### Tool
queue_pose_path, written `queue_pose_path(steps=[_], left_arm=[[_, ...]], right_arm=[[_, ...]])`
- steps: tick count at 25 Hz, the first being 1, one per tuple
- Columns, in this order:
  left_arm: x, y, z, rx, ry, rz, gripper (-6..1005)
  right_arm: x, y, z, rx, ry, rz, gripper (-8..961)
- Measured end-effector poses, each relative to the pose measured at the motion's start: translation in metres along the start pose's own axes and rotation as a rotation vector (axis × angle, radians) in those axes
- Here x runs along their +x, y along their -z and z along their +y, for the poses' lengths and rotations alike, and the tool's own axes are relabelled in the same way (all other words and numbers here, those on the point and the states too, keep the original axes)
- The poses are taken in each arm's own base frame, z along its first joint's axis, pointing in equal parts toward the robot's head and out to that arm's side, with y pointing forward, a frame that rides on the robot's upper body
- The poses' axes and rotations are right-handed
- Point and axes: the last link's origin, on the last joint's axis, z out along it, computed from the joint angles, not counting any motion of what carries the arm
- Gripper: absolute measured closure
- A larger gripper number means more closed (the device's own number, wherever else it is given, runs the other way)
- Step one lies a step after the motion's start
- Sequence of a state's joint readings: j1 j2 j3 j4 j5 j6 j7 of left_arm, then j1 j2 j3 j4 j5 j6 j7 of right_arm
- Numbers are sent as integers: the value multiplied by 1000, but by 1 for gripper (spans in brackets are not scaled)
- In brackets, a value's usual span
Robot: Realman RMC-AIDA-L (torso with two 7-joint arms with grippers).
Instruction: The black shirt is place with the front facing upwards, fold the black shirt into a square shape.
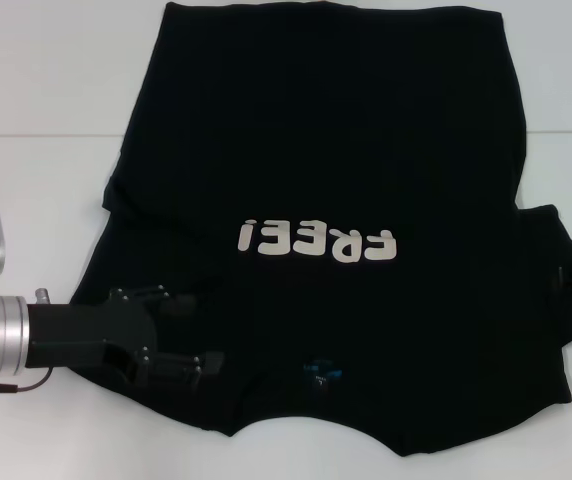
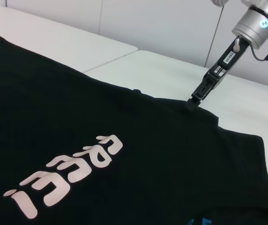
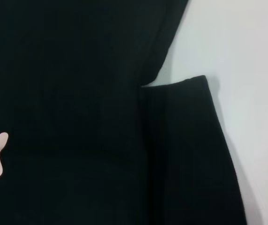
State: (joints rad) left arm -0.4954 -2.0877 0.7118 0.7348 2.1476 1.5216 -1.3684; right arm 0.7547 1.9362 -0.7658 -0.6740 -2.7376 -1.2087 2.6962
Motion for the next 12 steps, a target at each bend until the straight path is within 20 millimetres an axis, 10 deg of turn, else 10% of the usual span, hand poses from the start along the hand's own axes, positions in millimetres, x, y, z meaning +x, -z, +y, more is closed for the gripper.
queue_pose_path(steps=[5,12], left_arm=[[0,0,0,1,-1,0,77],[2,0,-2,9,-5,-2,78]], right_arm=[[-2,0,2,8,15,-2,77],[-2,0,1,29,21,6,325]])
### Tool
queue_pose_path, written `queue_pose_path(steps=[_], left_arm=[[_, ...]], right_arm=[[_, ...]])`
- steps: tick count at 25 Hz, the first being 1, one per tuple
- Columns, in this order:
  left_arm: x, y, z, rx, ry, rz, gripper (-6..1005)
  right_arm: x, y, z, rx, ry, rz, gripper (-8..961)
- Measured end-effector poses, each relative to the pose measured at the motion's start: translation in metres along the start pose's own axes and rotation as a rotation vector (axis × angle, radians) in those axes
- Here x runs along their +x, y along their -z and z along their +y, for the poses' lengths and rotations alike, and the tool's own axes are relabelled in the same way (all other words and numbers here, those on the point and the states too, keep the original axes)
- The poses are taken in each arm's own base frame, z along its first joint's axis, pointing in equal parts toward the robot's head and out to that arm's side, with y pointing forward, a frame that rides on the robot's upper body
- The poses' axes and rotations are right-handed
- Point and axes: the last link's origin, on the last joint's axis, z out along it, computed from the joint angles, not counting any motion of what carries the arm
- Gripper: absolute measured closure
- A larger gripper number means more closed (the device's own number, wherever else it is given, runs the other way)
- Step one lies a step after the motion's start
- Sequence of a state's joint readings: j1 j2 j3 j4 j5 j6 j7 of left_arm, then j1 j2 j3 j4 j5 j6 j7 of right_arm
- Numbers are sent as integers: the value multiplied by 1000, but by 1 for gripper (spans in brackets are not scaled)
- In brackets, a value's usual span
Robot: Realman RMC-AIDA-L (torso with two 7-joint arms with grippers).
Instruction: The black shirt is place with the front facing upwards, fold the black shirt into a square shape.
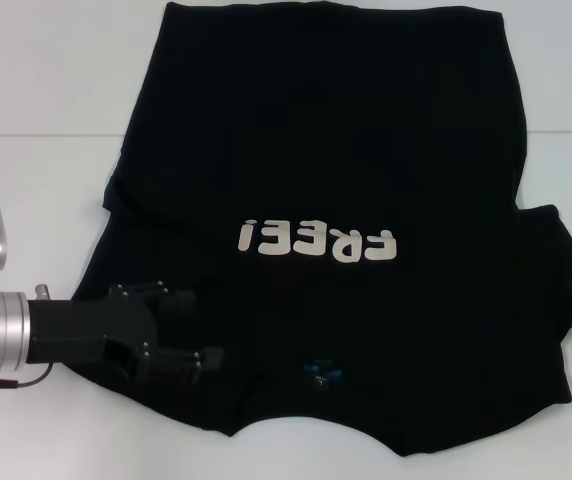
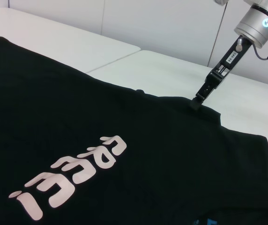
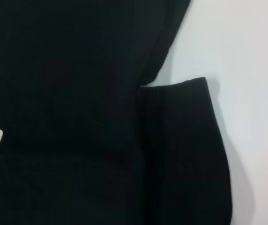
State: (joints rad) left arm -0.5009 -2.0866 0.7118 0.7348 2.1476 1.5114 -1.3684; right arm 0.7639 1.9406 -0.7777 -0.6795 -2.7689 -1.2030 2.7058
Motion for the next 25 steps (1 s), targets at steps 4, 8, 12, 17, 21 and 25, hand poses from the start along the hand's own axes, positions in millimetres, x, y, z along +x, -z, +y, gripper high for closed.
queue_pose_path(steps=[4,8,12,17,21,25], left_arm=[[0,0,0,1,-1,0,76],[0,0,-1,2,2,0,76],[0,0,0,2,10,-1,76],[0,0,0,1,13,0,75],[-1,0,0,1,15,-1,75],[-1,1,0,2,15,-1,75]], right_arm=[[-1,0,1,5,7,4,486],[-2,1,1,7,10,-1,793],[-2,1,1,7,15,-1,918],[-4,6,-4,13,12,-19,917],[-12,25,-13,9,-14,-80,917],[-22,44,-11,-25,-2,-132,918]])
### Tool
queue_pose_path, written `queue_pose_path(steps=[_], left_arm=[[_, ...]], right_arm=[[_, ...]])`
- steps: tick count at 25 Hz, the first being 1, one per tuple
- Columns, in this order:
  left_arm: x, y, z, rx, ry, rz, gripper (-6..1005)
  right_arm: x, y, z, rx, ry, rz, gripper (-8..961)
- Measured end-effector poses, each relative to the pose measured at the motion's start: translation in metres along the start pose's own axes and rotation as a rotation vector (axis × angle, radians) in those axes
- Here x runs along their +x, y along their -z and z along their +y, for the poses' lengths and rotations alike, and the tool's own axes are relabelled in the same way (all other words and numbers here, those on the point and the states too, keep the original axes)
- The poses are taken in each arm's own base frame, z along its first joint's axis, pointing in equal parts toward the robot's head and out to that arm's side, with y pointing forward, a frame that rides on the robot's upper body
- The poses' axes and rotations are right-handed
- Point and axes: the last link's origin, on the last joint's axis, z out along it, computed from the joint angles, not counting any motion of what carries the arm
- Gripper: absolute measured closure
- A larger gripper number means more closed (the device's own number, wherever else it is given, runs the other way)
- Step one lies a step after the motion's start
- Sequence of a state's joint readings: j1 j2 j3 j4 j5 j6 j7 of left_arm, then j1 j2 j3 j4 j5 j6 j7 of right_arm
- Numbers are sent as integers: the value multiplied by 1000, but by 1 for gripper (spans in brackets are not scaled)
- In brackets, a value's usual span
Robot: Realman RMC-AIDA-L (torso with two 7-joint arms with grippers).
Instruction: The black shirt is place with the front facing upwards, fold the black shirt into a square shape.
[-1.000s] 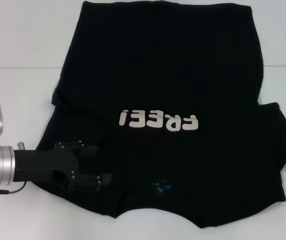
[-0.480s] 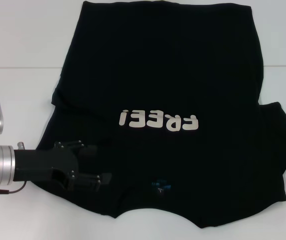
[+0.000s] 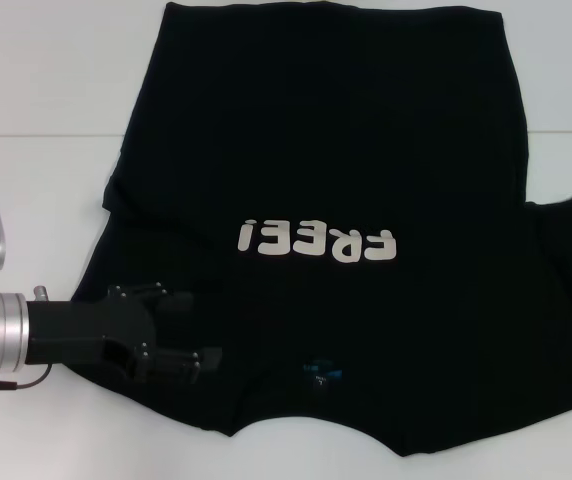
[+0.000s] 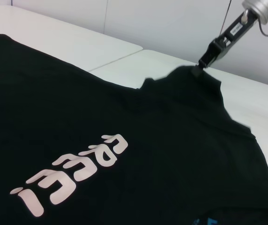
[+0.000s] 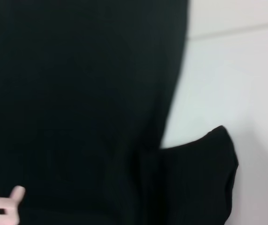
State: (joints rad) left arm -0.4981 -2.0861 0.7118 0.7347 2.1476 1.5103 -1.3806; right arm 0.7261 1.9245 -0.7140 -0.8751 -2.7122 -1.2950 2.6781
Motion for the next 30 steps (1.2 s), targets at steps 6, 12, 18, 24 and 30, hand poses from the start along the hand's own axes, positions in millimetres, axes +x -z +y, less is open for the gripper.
queue_pose_path(steps=[6,12,18,24,30], left_arm=[[-1,0,0,2,2,-1,75],[-1,0,0,2,2,-2,74],[0,0,0,4,13,3,74],[0,3,-3,21,40,24,74],[2,8,-5,30,105,50,73]], right_arm=[[-16,-3,38,-54,122,15,917],[-21,-19,87,-97,252,48,900],[-15,-30,115,-120,333,80,875],[-4,-35,114,-198,323,64,817],[11,-36,99,-375,250,-31,696]])
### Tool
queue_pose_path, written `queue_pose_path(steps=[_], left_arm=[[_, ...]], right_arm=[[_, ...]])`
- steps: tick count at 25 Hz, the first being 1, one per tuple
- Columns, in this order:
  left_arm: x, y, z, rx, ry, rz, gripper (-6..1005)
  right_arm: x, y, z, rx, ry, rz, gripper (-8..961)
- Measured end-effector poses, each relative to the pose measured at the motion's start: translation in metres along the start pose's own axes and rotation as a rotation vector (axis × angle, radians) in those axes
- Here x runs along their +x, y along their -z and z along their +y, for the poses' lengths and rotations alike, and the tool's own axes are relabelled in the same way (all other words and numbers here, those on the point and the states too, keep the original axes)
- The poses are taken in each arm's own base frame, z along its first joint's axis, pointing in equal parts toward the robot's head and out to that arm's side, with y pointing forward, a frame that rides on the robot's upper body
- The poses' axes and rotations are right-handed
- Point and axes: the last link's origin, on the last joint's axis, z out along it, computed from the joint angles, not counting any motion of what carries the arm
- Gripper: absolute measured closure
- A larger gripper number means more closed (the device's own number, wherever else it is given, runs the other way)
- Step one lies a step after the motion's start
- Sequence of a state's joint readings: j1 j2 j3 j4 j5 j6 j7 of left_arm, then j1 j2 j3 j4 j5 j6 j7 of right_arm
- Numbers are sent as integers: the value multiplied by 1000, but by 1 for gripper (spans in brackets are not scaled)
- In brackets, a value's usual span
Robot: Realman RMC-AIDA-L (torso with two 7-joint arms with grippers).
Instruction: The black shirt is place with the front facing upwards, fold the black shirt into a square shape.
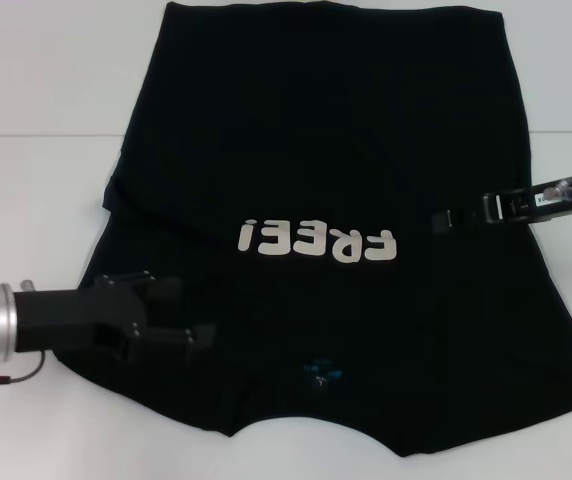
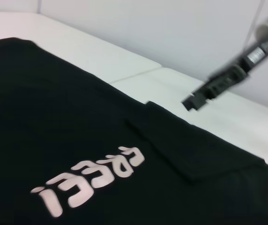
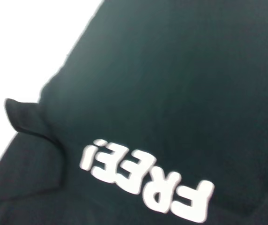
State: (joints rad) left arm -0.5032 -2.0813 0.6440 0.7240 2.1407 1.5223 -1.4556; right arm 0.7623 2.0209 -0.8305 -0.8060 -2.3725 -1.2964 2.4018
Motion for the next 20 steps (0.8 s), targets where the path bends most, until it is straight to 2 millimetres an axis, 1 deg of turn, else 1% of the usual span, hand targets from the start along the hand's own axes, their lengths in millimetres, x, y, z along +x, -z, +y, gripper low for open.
queue_pose_path(steps=[3,5,8,12,13,14,15,16,19,20], left_arm=[[4,8,-5,3,129,15,73],[7,17,-9,-8,260,33,73],[10,31,-16,-25,448,45,74],[11,49,-25,-3,666,37,75],[11,56,-28,11,721,34,76],[8,66,-33,37,821,26,76],[8,66,-33,37,821,26,76],[7,71,-36,55,878,23,76],[0,83,-40,99,1018,2,76],[-4,86,-41,117,1072,-15,76]], right_arm=[[17,2,-5,-72,66,-58,635],[32,0,-7,-101,149,-88,533],[58,-8,-4,-136,309,-135,380],[88,-18,0,-174,479,-211,240],[94,-21,0,-185,509,-221,205],[99,-23,1,-195,539,-232,170],[105,-24,2,-201,580,-241,96],[109,-26,2,-203,604,-245,22],[123,-31,4,-217,688,-251,23],[123,-31,4,-217,688,-251,23]])
